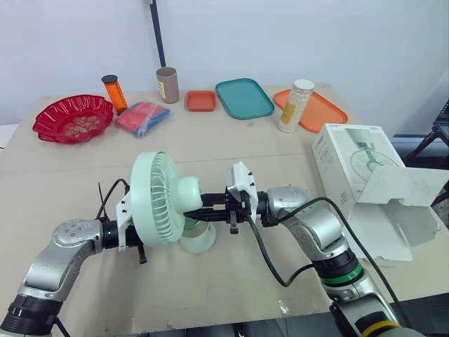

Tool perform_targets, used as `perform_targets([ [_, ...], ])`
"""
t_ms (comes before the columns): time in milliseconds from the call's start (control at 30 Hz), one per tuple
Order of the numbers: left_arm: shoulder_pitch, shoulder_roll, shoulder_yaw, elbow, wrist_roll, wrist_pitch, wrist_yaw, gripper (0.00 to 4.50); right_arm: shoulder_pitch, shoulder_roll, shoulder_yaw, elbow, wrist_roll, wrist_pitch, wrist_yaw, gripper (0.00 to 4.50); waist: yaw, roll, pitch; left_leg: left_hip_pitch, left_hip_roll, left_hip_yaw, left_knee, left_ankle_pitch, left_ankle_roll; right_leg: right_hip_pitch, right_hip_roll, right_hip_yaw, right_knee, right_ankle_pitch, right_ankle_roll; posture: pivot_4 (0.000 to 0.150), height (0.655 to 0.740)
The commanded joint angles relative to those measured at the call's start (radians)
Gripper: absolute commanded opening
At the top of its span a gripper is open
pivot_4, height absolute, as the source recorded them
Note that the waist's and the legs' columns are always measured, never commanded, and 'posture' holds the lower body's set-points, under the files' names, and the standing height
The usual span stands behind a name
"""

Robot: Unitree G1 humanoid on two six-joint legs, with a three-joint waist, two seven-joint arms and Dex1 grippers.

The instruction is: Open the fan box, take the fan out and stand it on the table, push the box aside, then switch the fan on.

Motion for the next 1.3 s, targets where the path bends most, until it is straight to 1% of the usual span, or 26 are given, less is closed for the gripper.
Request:
perform_targets([
  [33, -0.004, 0.004, 0.001, -0.032, -0.006, -0.010, -0.009, 0.04, -0.004, 0.009, 0.005, -0.041, 0.006, -0.023, 0.002, 0.44, 0.000, 0.000, 0.000, 0.000, 0.000, 0.000, 0.000, 0.000, 0.000, 0.000, 0.000, 0.000, 0.000, 0.000, 0.000, 0.150, 0.7255],
  [967, 0.019, 0.010, 0.024, -0.066, -0.018, 0.004, 0.013, 0.04, -0.013, 0.011, 0.004, -0.010, -0.007, -0.041, 0.004, 0.44, 0.000, 0.000, 0.000, 0.000, 0.000, 0.000, 0.000, 0.000, 0.000, 0.000, 0.000, 0.000, 0.000, 0.000, 0.000, 0.150, 0.7255],
  [1200, 0.047, 0.025, 0.069, -0.107, -0.044, 0.030, 0.031, 0.04, -0.015, 0.006, -0.004, -0.011, -0.002, -0.037, 0.004, 0.44, 0.000, 0.000, 0.000, 0.000, 0.000, 0.000, 0.000, 0.000, 0.000, 0.000, 0.000, 0.000, 0.000, 0.000, 0.000, 0.150, 0.7255],
  [1300, 0.076, 0.043, 0.113, -0.139, -0.067, 0.053, 0.040, 0.04, -0.015, 0.004, -0.010, -0.015, 0.006, -0.032, 0.003, 0.44, -0.002, 0.000, 0.000, 0.000, 0.000, 0.000, 0.000, 0.000, 0.000, 0.000, 0.000, 0.000, 0.000, 0.000, 0.000, 0.150, 0.7255],
])
